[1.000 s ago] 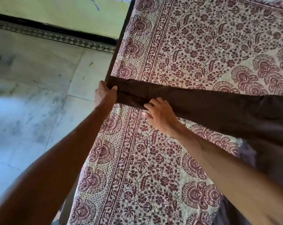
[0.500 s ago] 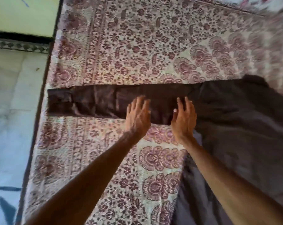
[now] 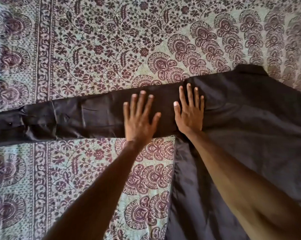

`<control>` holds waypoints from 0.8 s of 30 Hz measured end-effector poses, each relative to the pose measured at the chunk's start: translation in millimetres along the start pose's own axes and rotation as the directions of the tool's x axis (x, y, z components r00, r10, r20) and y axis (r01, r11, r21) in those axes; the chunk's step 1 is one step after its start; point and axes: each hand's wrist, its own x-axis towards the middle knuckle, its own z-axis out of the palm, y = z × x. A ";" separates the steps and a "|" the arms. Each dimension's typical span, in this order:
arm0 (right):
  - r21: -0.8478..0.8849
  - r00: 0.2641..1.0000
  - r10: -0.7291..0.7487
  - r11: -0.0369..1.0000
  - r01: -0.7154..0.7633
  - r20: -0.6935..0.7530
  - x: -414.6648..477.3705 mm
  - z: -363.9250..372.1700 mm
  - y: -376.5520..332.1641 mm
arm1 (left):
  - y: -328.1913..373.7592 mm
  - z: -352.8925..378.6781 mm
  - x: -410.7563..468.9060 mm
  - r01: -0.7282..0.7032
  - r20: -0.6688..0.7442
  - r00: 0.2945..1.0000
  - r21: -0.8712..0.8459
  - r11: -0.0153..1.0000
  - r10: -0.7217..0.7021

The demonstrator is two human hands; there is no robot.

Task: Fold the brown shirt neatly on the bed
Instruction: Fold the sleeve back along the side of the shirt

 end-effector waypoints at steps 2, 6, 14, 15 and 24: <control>-0.015 1.000 0.004 1.000 -0.003 0.017 -1.2 -1.2 -2.4 | -54.3 -13.2 -4.5 0.196 -0.058 0.979 0.022 0.980 -0.195; -0.050 0.995 0.097 0.994 -0.096 0.014 -4.4 -14.7 -25.7 | -151.7 -43.6 -5.7 0.536 -0.122 0.836 -0.022 0.844 -0.534; 0.126 0.959 -0.256 0.962 0.241 0.121 -45.6 2.0 -196.1 | -159.9 -39.0 -43.6 0.185 -0.088 0.981 0.115 0.976 -0.175; 0.099 0.963 -0.238 0.969 0.226 0.125 -45.2 5.1 -197.1 | -184.0 -44.5 -51.5 0.262 -0.132 0.960 0.118 0.958 -0.246; 0.312 0.926 -0.269 0.933 0.181 0.266 -31.2 -13.0 -195.0 | -247.8 -85.2 -64.8 0.462 -0.136 0.880 0.018 0.887 -0.455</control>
